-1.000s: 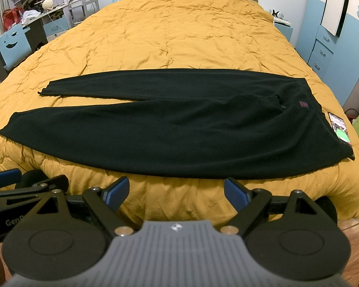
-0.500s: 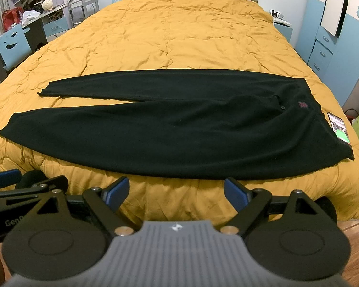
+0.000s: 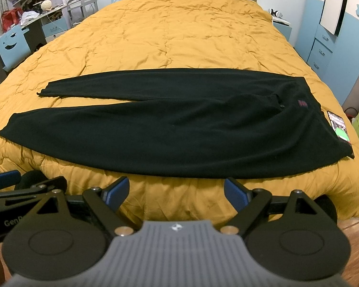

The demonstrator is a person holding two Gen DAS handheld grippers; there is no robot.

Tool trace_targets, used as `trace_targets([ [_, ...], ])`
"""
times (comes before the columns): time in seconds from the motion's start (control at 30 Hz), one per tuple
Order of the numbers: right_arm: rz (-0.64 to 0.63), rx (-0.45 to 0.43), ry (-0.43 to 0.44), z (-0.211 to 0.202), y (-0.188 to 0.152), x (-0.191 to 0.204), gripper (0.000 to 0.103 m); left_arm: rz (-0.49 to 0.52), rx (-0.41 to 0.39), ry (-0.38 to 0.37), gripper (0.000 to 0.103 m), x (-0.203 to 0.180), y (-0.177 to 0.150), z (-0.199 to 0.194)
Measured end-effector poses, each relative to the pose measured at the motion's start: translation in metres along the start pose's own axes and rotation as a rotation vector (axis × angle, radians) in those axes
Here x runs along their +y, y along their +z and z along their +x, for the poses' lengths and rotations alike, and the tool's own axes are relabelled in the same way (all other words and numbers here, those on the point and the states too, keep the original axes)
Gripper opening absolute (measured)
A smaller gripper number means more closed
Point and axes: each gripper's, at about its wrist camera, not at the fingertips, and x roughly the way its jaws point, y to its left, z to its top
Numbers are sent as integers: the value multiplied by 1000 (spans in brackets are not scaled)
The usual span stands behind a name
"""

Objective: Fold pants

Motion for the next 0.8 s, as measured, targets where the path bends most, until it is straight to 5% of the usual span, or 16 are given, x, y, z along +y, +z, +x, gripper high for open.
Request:
trace_targets([
  [0.5,-2,-54,2,4,3,-10,82,8,-35,-28,97,7,9,8],
  [0.8,60,-159,16,44,0,-75,82,-86,-75,-18,92,57,27,37],
])
